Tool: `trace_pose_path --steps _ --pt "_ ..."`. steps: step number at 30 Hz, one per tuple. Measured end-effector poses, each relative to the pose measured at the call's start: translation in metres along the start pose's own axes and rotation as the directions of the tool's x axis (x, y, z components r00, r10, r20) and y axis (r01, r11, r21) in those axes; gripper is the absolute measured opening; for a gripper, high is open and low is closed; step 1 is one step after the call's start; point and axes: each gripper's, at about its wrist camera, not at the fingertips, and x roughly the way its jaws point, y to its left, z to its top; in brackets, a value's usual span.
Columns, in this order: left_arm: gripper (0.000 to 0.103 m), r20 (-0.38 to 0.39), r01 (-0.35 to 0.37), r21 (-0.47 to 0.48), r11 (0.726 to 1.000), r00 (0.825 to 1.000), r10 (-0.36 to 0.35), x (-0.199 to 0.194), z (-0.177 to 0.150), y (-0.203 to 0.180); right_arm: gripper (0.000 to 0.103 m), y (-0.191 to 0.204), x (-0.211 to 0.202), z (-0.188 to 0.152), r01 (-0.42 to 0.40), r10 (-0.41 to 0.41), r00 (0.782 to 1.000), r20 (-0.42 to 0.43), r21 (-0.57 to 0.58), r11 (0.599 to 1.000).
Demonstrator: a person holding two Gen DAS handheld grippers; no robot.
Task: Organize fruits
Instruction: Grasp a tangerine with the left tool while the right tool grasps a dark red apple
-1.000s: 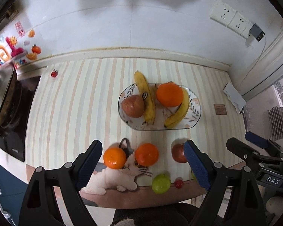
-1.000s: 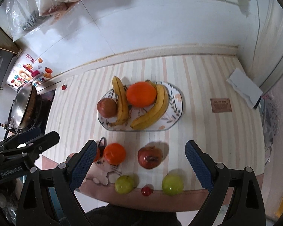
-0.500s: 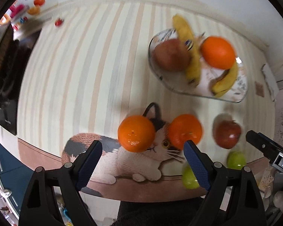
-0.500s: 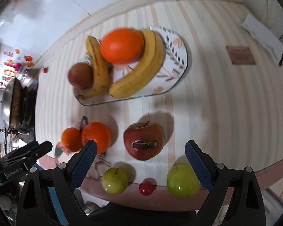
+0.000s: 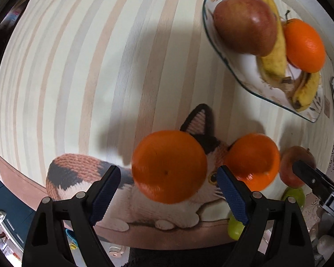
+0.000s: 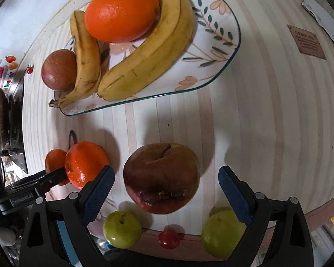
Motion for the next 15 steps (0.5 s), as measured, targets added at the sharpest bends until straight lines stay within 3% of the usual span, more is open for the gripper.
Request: trace_pose_path --steps 7,13,15 --pt "0.088 0.001 -0.005 -0.002 1.000 1.000 0.005 0.009 0.005 0.000 0.093 0.004 0.015 0.006 -0.003 0.003 1.000 -0.014 0.020 1.000" --pt "0.062 0.056 0.008 0.005 1.000 0.998 -0.009 0.006 0.007 0.001 0.087 0.012 0.025 0.007 -0.012 0.012 1.000 -0.002 0.028 1.000" --pt "0.062 0.061 -0.008 0.016 1.000 0.998 0.007 0.004 0.008 -0.001 0.082 0.017 0.026 0.008 -0.001 0.001 1.000 0.008 0.018 1.000"
